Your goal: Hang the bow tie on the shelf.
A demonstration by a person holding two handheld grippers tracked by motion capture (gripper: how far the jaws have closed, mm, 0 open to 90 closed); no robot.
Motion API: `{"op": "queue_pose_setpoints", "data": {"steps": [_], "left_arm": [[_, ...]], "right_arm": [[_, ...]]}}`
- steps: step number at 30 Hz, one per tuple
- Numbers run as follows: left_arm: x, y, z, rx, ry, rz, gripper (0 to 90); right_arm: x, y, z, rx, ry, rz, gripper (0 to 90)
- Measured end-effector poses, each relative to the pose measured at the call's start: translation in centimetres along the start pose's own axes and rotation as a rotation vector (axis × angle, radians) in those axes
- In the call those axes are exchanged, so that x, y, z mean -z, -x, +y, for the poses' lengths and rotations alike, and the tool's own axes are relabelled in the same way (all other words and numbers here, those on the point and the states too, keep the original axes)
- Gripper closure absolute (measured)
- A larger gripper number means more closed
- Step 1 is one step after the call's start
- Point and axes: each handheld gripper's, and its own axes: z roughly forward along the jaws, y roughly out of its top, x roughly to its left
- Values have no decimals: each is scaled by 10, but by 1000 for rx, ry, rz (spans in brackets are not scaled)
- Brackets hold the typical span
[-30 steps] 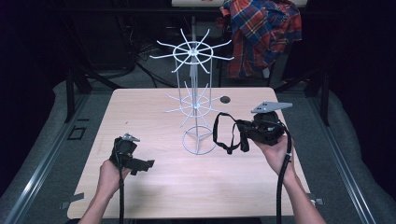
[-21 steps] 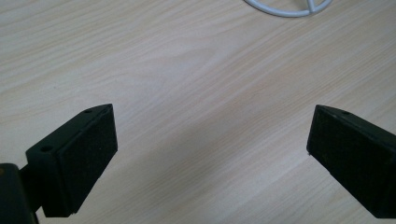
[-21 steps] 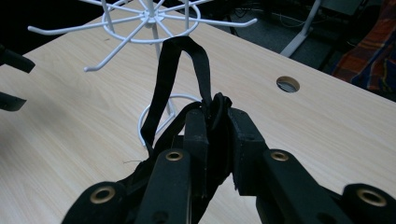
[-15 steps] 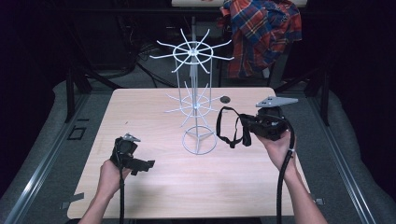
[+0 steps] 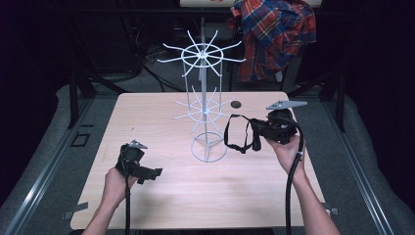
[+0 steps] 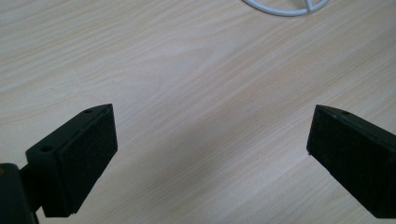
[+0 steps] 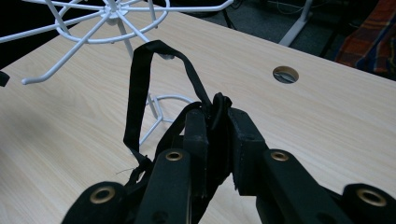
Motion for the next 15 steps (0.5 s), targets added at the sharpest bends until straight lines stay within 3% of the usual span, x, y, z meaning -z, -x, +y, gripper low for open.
{"op": "queue_pose_setpoints", "data": {"steps": [7, 15], "left_arm": [[0, 1, 0, -1, 0, 2, 18], [0, 0, 0, -1, -2, 4, 18]], "right_arm": [[-8, 3, -3, -22, -10, 18, 792], [-17, -2, -5, -5, -28, 27, 792]]}}
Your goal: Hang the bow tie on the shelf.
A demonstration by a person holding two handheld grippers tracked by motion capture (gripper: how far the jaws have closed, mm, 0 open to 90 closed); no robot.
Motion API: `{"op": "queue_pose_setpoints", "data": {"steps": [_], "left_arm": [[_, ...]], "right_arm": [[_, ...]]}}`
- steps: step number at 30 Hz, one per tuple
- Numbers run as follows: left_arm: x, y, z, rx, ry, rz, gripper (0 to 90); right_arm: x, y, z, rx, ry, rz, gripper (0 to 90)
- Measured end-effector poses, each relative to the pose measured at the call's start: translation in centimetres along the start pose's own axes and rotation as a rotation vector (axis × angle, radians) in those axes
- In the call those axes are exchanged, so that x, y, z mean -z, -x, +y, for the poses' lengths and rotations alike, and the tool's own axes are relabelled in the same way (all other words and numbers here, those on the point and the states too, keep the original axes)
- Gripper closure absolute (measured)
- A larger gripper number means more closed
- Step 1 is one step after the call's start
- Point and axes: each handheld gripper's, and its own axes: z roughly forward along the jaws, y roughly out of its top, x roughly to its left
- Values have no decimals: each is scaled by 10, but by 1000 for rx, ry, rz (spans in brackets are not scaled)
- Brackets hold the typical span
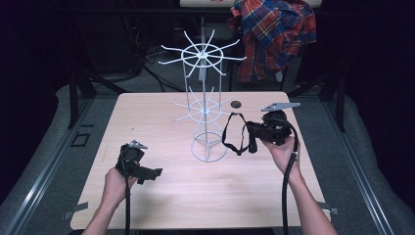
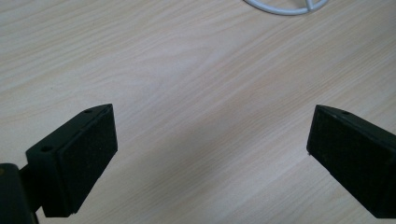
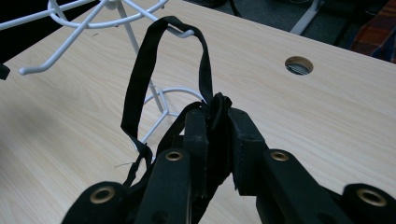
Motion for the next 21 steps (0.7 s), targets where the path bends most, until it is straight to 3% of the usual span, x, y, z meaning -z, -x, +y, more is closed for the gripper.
{"op": "queue_pose_setpoints", "data": {"steps": [21], "left_arm": [[-1, 0, 0, 2, 0, -5, 18]], "right_arm": [[-18, -14, 0, 38, -35, 0, 792]]}}
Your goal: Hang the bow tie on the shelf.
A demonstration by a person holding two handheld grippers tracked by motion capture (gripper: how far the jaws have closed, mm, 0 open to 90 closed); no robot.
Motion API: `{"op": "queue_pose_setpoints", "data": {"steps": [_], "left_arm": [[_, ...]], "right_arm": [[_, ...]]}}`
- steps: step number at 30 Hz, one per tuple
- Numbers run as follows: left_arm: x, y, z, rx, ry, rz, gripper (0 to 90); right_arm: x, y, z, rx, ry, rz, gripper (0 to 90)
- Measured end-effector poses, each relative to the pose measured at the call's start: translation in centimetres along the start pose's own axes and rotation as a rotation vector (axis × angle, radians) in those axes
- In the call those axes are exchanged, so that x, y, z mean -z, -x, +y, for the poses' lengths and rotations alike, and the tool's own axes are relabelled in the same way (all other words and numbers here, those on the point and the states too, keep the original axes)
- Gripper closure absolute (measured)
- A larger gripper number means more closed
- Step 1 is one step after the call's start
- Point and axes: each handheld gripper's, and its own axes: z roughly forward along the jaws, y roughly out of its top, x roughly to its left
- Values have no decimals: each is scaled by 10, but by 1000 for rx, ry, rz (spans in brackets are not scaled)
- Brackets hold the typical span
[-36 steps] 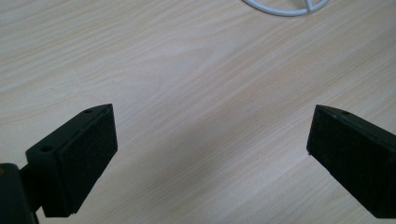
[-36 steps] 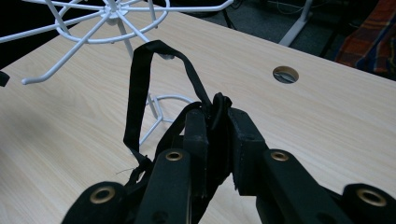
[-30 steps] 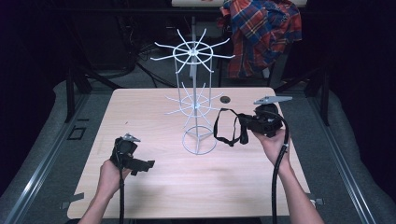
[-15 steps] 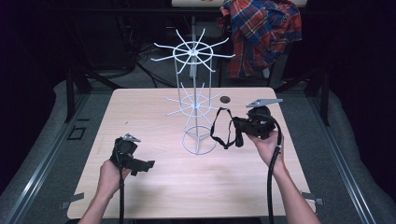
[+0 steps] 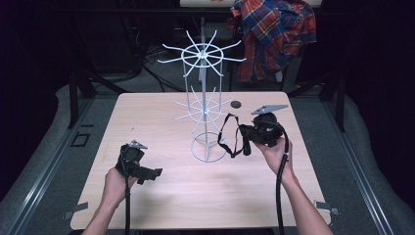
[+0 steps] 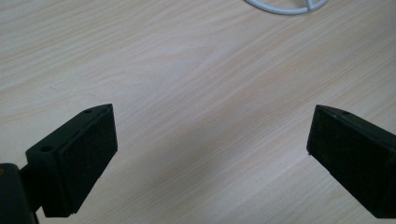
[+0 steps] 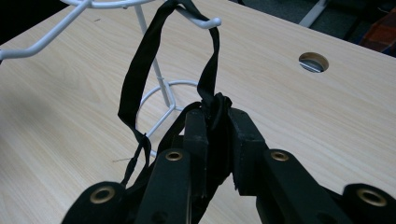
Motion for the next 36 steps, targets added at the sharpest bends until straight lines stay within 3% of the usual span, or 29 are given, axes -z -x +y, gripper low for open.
{"op": "queue_pose_setpoints", "data": {"steps": [36], "left_arm": [[0, 1, 0, -5, 0, -1, 18]], "right_arm": [[-20, -17, 6, 56, -31, 17, 792]]}}
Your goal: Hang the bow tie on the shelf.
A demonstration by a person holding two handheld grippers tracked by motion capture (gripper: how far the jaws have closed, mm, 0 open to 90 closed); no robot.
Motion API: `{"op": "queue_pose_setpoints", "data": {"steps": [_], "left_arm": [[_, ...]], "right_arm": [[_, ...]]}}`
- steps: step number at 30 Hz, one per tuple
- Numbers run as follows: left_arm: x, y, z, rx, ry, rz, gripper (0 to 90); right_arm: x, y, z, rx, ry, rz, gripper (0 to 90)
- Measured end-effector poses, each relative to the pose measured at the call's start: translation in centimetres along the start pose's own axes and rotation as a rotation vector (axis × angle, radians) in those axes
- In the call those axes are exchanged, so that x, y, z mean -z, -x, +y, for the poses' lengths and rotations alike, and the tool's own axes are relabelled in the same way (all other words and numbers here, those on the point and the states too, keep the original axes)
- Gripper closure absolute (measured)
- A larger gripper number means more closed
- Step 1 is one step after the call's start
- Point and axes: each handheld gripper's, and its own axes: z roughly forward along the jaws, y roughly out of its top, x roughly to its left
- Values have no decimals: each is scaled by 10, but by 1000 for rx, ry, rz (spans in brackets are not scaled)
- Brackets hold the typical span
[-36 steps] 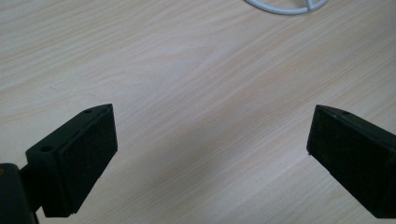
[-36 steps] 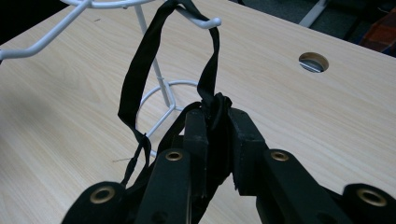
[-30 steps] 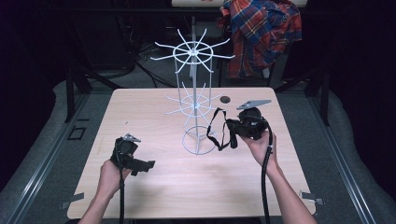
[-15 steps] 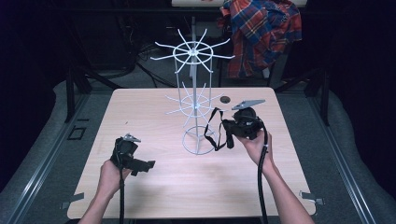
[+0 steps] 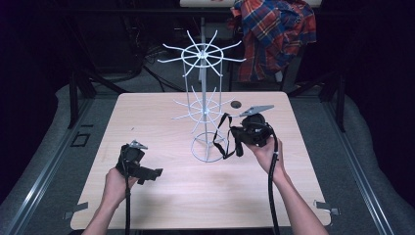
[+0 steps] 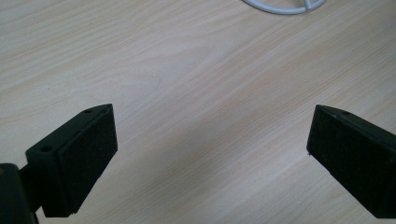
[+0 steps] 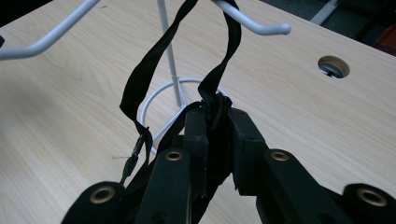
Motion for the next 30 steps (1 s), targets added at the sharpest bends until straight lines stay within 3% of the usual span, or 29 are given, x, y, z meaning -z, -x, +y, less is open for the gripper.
{"op": "queue_pose_setpoints", "data": {"steps": [9, 20, 30], "left_arm": [[1, 0, -1, 0, 2, 0, 18], [2, 0, -1, 5, 4, 2, 17], [2, -1, -2, 5, 4, 2, 17]], "right_arm": [[-6, -6, -1, 17, -13, 11, 791], [-7, -9, 0, 28, 19, 20, 789], [-9, -12, 0, 36, 13, 20, 786]]}}
